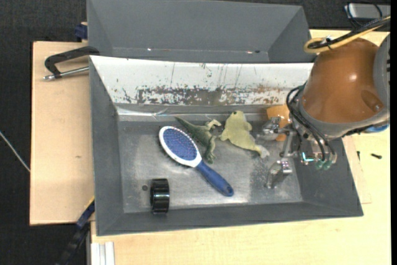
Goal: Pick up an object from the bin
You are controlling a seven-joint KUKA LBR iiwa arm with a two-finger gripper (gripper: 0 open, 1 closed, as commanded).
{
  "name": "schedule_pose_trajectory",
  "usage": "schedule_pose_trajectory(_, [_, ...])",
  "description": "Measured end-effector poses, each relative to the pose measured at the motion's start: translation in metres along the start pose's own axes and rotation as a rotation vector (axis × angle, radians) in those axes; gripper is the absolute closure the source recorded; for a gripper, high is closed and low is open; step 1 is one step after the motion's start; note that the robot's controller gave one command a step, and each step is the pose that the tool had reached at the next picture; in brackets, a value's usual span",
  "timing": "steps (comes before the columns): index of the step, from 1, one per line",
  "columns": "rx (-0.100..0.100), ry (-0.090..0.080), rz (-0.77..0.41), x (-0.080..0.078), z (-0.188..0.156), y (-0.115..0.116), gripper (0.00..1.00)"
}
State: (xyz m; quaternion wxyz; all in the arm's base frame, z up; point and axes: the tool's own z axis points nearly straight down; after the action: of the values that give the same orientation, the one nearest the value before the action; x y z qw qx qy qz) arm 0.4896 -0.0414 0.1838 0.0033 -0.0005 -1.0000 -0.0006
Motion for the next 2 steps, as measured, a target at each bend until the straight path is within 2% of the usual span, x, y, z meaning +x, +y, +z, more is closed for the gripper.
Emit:
schedule_pose_trajectory(1, [0.004,-0.015,-0.101,-0.0901,0.1098,-0.0176,0.0])
schedule_pose_trajectory(2, [0.006,-0.042,-0.102,-0.0962,0.1021,-0.0165,1.0])
